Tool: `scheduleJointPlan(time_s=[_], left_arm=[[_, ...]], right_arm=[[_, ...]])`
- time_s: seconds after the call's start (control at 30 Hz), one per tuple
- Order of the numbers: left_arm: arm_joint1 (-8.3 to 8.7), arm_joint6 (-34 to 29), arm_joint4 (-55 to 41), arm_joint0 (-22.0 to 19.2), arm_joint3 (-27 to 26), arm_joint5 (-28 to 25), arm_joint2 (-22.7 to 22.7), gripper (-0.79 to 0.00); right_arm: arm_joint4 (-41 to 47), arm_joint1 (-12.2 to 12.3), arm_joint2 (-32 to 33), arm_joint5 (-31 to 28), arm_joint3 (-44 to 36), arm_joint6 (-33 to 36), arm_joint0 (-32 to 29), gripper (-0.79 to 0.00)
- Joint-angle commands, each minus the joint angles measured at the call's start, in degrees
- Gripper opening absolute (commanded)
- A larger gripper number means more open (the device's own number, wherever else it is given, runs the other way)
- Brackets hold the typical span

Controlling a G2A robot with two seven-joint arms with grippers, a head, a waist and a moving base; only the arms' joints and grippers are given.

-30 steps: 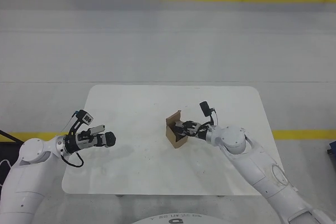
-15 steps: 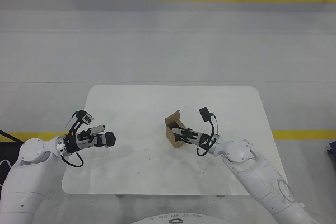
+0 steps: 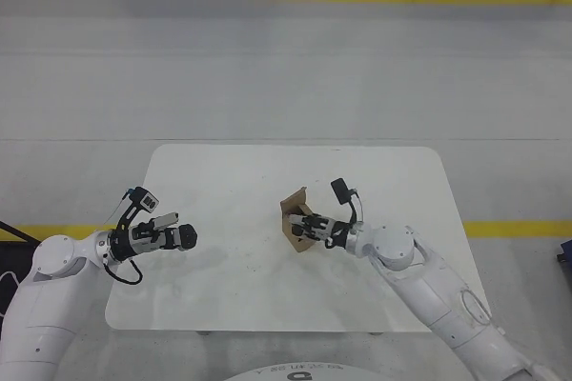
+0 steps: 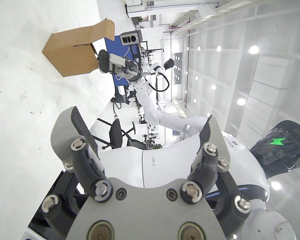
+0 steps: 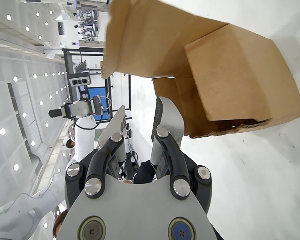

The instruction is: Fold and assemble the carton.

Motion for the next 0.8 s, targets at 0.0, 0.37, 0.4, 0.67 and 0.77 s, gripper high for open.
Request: scheduleJointPlan(time_s=[0.0, 0.37, 0.4, 0.67, 0.77], left_arm=[[0.0, 0.0, 0.0, 0.0, 0.0, 0.0, 0.0, 0.0], [0.0, 0.0, 0.0, 0.0, 0.0, 0.0, 0.0, 0.0], [0.0, 0.0, 0.0, 0.0, 0.0, 0.0, 0.0, 0.0], [0.0, 0.0, 0.0, 0.0, 0.0, 0.0, 0.0, 0.0], [0.0, 0.0, 0.0, 0.0, 0.0, 0.0, 0.0, 0.0]], right_arm=[[-0.1, -0.31, -0.74, 1.25, 0.9, -0.93, 0.98, -0.526], [-1.74, -0.75, -1.62, 3.01, 0.76, -2.81, 0.77, -0.548], [-1.75, -0.67, -1.18, 1.97, 0.24, -3.34, 0.08, -0.551], [-0.98, -0.24, 1.63, 1.19, -1.76, -4.69, -3.01, -0.554], [-0.49, -0.59, 0.82, 3.76, -0.31, -3.86, -1.23, -0.551]])
